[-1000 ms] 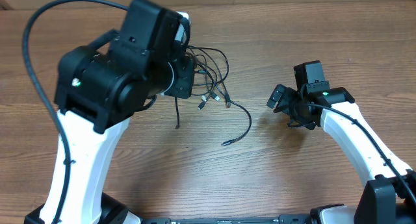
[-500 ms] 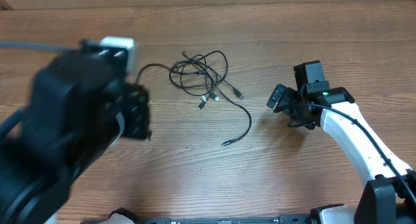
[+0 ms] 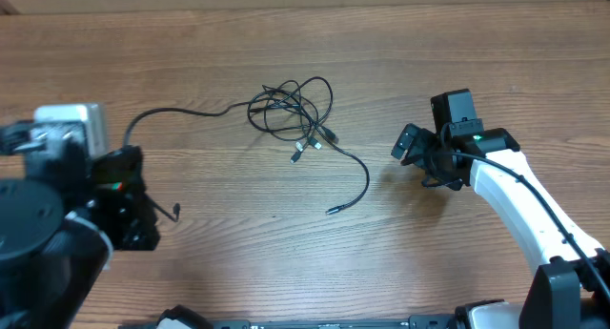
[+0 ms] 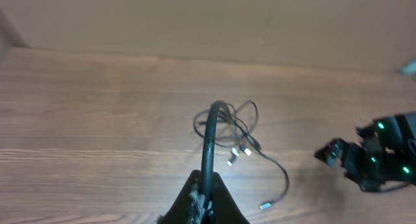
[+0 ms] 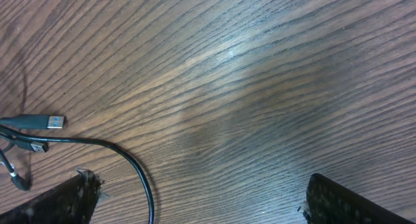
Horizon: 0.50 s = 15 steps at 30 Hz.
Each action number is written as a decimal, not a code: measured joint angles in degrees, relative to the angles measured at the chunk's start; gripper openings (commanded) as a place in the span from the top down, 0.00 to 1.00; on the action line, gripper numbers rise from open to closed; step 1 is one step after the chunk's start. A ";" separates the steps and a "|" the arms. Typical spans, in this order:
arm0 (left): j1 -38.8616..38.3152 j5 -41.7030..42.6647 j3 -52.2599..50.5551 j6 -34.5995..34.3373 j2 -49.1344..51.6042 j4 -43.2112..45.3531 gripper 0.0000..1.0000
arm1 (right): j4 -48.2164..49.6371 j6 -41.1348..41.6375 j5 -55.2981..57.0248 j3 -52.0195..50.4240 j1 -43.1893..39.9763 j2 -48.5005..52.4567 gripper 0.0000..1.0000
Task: Untangle cables
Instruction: 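Draw the cable out to the lower left with the left gripper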
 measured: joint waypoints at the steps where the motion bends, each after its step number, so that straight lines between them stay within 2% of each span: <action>1: 0.00 -1.38 0.00 -0.28 -0.39 -0.02 0.96 | 0.00 0.02 0.02 0.00 0.02 0.02 0.00; 7: 0.00 -8.72 -0.07 -4.48 -3.34 0.00 0.96 | 0.02 0.00 0.02 0.00 0.00 0.00 0.00; 15: 0.00 -10.12 0.02 -8.87 -13.64 -0.02 0.96 | 0.00 0.02 -0.02 0.00 0.00 0.00 0.00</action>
